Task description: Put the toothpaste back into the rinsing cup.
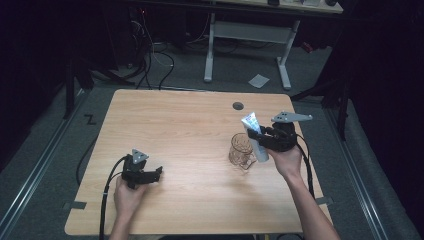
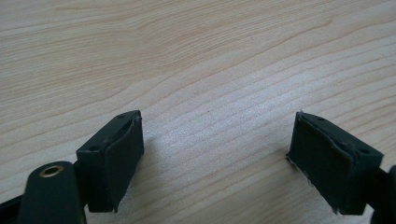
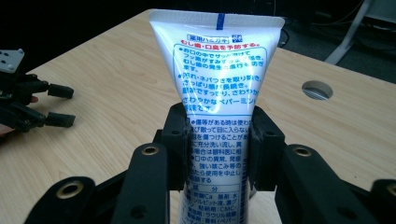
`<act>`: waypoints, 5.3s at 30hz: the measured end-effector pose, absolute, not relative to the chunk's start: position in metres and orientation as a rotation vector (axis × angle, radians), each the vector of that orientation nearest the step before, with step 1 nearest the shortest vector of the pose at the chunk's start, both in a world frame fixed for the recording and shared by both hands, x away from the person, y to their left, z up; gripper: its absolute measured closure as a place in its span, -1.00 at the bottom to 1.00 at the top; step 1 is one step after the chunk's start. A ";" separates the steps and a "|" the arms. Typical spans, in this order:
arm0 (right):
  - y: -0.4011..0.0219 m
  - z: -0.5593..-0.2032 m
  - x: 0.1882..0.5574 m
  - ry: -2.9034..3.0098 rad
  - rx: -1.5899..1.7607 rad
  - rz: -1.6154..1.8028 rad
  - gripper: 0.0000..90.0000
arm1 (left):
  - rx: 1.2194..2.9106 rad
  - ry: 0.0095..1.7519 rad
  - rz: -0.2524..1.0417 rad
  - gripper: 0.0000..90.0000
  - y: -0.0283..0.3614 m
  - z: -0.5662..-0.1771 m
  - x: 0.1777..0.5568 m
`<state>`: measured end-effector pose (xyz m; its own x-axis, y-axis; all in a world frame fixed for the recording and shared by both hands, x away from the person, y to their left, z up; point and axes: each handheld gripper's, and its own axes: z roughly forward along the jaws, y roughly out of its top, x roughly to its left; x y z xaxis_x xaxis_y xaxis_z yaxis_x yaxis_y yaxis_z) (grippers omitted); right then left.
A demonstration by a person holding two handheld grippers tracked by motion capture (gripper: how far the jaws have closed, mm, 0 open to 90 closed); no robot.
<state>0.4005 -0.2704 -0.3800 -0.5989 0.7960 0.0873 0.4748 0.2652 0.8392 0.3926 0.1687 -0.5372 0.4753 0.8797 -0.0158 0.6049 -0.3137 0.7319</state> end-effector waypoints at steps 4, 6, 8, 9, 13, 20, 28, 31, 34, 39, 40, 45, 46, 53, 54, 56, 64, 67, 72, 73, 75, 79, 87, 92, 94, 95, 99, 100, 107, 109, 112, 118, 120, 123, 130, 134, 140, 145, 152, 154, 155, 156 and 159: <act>-0.266 -0.380 0.407 2.181 1.150 1.278 0.45 | 2.039 1.225 0.515 -0.60 0.169 -0.537 0.393; -0.264 -0.379 0.410 2.179 1.147 1.279 0.45 | 2.040 1.225 0.515 -0.60 0.169 -0.537 0.393; -0.263 -0.379 0.412 2.178 1.143 1.281 0.45 | 2.039 1.225 0.515 -0.60 0.169 -0.537 0.393; -0.261 -0.379 0.415 2.177 1.142 1.282 0.45 | 2.039 1.225 0.515 -0.60 0.169 -0.537 0.393; -0.259 -0.378 0.419 2.178 1.140 1.283 0.45 | 2.038 1.226 0.515 -0.60 0.169 -0.537 0.393; -0.254 -0.376 0.427 2.171 1.132 1.294 0.45 | 2.038 1.226 0.515 -0.60 0.169 -0.537 0.393; -0.248 -0.380 0.439 2.175 1.152 1.286 0.45 | 2.038 1.226 0.515 -0.60 0.169 -0.537 0.393; -0.247 -0.382 0.443 2.175 1.152 1.284 0.45 | 2.038 1.226 0.515 -0.60 0.169 -0.537 0.393; -0.245 -0.384 0.446 2.177 1.159 1.279 0.45 | 2.038 1.226 0.515 -0.60 0.169 -0.537 0.393; -0.243 -0.388 0.452 2.185 1.168 1.265 0.45 | 2.037 1.226 0.515 -0.60 0.169 -0.537 0.393; -0.242 -0.391 0.454 2.191 1.171 1.253 0.45 | 2.038 1.226 0.515 -0.60 0.169 -0.537 0.393; -0.239 -0.397 0.457 2.200 1.173 1.229 0.44 | 2.038 1.226 0.515 -0.60 0.169 -0.537 0.393; -0.239 -0.397 0.457 2.200 1.173 1.229 0.44 | 2.038 1.226 0.515 -0.60 0.169 -0.537 0.393; -0.235 -0.406 0.459 2.216 1.175 1.202 0.44 | 2.038 1.226 0.515 -0.60 0.169 -0.537 0.393; -0.235 -0.407 0.458 2.218 1.180 1.204 0.44 | 2.039 1.226 0.515 -0.60 0.169 -0.537 0.393; -0.235 -0.408 0.458 2.221 1.181 1.198 0.44 | 2.038 1.226 0.515 -0.60 0.169 -0.537 0.393; -0.235 -0.411 0.456 2.232 1.164 1.183 0.43 | 2.038 1.226 0.515 -0.60 0.169 -0.537 0.393; -0.233 -0.411 0.455 2.239 1.153 1.169 0.43 | 2.038 1.226 0.515 -0.60 0.169 -0.537 0.393; -0.232 -0.413 0.455 2.248 1.153 1.162 0.43 | 2.038 1.226 0.515 -0.60 0.169 -0.537 0.393; -0.232 -0.413 0.455 2.249 1.157 1.162 0.43 | 2.038 1.226 0.515 -0.60 0.169 -0.537 0.393; -0.232 -0.413 0.455 2.254 1.155 1.156 0.43 | 2.037 1.226 0.515 -0.60 0.169 -0.537 0.393; -0.232 -0.414 0.453 2.256 1.147 1.152 0.42 | 2.038 1.226 0.515 -0.60 0.169 -0.537 0.393; -0.237 -0.419 0.449 2.254 1.165 1.150 0.42 | 2.038 1.226 0.515 -0.60 0.169 -0.537 0.393; -0.239 -0.419 0.447 2.247 1.164 1.163 0.42 | 2.037 1.227 0.515 -0.60 0.168 -0.537 0.393; -0.239 -0.420 0.446 2.248 1.162 1.160 0.42 | 2.037 1.227 0.515 -0.60 0.168 -0.537 0.393; -0.239 -0.420 0.446 2.250 1.166 1.159 0.42 | 2.037 1.227 0.515 -0.60 0.168 -0.537 0.393; -0.240 -0.423 0.445 2.253 1.171 1.154 0.42 | 2.037 1.227 0.515 -0.60 0.168 -0.537 0.393; -0.242 -0.424 0.444 2.251 1.176 1.160 0.42 | 2.037 1.227 0.515 -0.60 0.168 -0.537 0.393; -0.244 -0.427 0.442 2.254 1.178 1.157 0.41 | 2.037 1.228 0.516 -0.60 0.168 -0.537 0.393; -0.245 -0.429 0.441 2.255 1.177 1.158 0.41 | 2.037 1.228 0.515 -0.60 0.168 -0.537 0.393; -0.246 -0.430 0.440 2.257 1.184 1.149 0.41 | 2.036 1.229 0.516 -0.60 0.168 -0.537 0.393; -0.248 -0.433 0.438 2.266 1.181 1.133 0.40 | 2.036 1.229 0.516 -0.60 0.168 -0.537 0.393; -0.248 -0.434 0.437 2.268 1.187 1.130 0.40 | 2.037 1.229 0.516 -0.60 0.168 -0.537 0.393; -0.249 -0.435 0.436 2.272 1.191 1.124 0.40 | 2.037 1.229 0.516 -0.60 0.168 -0.537 0.393; -0.251 -0.440 0.434 2.281 1.189 1.113 0.39 | 2.037 1.229 0.516 -0.60 0.168 -0.537 0.393; -0.251 -0.444 0.432 2.282 1.205 1.109 0.38 | 2.037 1.229 0.516 -0.60 0.168 -0.537 0.393; -0.253 -0.448 0.430 2.273 1.224 1.115 0.38 | 2.036 1.229 0.516 -0.60 0.168 -0.537 0.393; -0.257 -0.449 0.427 2.263 1.230 1.127 0.36 | 2.036 1.229 0.516 -0.60 0.168 -0.537 0.393; -0.260 -0.450 0.422 2.267 1.214 1.129 0.34 | 2.036 1.229 0.516 -0.60 0.168 -0.537 0.393; -0.259 -0.450 0.419 2.265 1.204 1.114 0.33 | 2.036 1.229 0.515 -0.60 0.168 -0.537 0.393; -0.259 -0.450 0.418 2.266 1.201 1.113 0.33 | 2.036 1.229 0.516 -0.60 0.168 -0.537 0.393; -0.258 -0.450 0.417 2.265 1.192 1.114 0.32 | 2.036 1.229 0.516 -0.60 0.168 -0.537 0.393; -0.257 -0.450 0.415 2.265 1.186 1.103 0.30 | 2.036 1.229 0.516 -0.60 0.168 -0.537 0.393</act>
